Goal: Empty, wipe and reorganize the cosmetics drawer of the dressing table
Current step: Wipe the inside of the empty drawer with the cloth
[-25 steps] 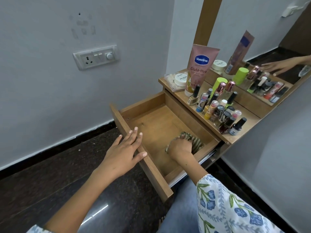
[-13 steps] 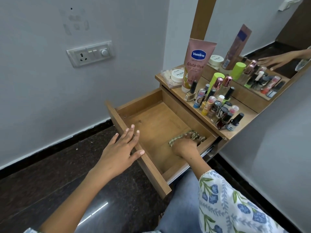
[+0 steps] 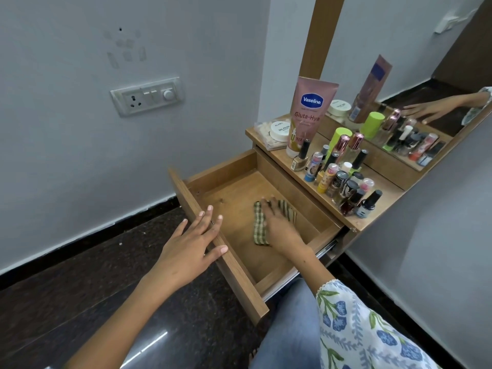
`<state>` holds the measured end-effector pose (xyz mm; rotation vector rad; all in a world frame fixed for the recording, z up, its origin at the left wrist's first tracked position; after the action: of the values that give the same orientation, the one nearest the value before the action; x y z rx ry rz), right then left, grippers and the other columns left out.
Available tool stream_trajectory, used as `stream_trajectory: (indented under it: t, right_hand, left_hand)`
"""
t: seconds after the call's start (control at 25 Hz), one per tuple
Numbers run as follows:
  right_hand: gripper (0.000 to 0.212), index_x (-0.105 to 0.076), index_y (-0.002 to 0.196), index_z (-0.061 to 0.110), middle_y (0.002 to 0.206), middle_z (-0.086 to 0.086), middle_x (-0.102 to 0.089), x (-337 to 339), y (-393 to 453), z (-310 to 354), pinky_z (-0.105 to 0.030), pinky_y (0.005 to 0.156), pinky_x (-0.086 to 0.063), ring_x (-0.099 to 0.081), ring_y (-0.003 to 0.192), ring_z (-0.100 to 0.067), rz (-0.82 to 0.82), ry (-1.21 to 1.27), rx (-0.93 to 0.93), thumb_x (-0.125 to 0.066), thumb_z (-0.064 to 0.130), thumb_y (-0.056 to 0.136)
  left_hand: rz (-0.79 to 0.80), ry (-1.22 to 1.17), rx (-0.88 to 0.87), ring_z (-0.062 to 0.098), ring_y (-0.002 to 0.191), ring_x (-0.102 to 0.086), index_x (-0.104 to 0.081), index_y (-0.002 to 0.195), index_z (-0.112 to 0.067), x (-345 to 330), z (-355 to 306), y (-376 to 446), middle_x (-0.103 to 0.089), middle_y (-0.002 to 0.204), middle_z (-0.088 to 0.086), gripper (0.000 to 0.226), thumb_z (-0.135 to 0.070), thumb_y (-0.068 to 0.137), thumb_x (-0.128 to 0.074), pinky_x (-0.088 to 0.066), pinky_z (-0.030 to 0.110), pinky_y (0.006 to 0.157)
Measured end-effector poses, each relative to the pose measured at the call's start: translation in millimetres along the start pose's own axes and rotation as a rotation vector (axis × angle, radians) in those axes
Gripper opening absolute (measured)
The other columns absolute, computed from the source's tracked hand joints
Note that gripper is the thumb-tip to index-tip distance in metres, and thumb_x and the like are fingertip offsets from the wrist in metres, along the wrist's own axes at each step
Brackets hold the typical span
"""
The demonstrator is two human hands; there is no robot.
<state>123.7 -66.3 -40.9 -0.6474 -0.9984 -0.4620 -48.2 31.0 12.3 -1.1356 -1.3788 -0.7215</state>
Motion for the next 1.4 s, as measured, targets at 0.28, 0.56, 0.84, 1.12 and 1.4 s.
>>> stream_trajectory:
  t: [0.28,0.56,0.84,1.12,1.4]
  right_hand:
    - [0.012,-0.062,0.103,0.004,0.106,-0.014,-0.068,45.1,-5.9,-31.2,-0.032,0.072,-0.052,-0.066,0.094,-0.028,-0.305,-0.055,-0.333,-0.056,0.006,0.094]
    - [0.021,-0.068,0.098,0.008,0.097,-0.010,-0.070,47.2,1.6,-28.0,-0.035,0.077,-0.051,-0.066,0.091,-0.028,-0.374,0.026,-0.314,-0.060,0.026,0.092]
    - [0.010,-0.065,0.091,0.009,0.091,-0.008,-0.068,53.9,-0.8,-26.4,-0.032,0.066,-0.047,-0.067,0.083,-0.025,-0.428,-0.096,-0.320,-0.056,0.012,0.093]
    - [0.050,-0.029,0.143,0.000,0.155,-0.023,-0.019,-10.5,1.2,15.3,-0.046,0.112,-0.030,-0.026,0.141,-0.035,0.071,-0.038,-0.162,-0.036,0.026,0.101]
    - [0.076,-0.008,0.149,-0.002,0.159,-0.020,-0.004,-4.7,0.9,-11.3,-0.042,0.118,-0.017,-0.010,0.147,-0.030,0.138,-0.299,-0.341,-0.018,0.055,0.099]
  left_hand:
    - [-0.005,-0.006,-0.002,0.006,0.136,0.024,0.011,0.148,-0.030,-0.9,0.9,0.1,0.030,0.149,-0.006,0.069,-0.059,0.094,-0.021,0.008,0.035,0.116]
    - [-0.008,-0.013,0.002,0.007,0.136,0.025,0.011,0.147,-0.031,-1.9,1.2,0.7,0.030,0.148,-0.006,0.068,-0.059,0.094,-0.021,0.009,0.035,0.116]
    - [-0.006,-0.022,0.002,0.007,0.138,0.022,0.010,0.148,-0.030,-1.8,0.8,0.5,0.029,0.149,-0.007,0.069,-0.059,0.094,-0.022,0.008,0.036,0.117]
    - [-0.007,-0.008,0.001,0.006,0.136,0.024,0.011,0.148,-0.030,-2.6,1.0,0.8,0.030,0.148,-0.006,0.069,-0.060,0.094,-0.020,0.008,0.035,0.116]
    - [-0.012,-0.008,0.003,0.006,0.136,0.024,0.012,0.147,-0.031,-3.3,1.5,0.5,0.030,0.148,-0.007,0.069,-0.060,0.093,-0.020,0.008,0.035,0.116]
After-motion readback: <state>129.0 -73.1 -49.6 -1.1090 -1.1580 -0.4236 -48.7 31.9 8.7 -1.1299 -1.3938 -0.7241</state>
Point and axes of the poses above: each hand's wrist, its own y-axis towards the middle knuckle, its own x-axis out of the back of the hand, z = x × y, the point moved 8 cm from there along y, towards the middle knuckle
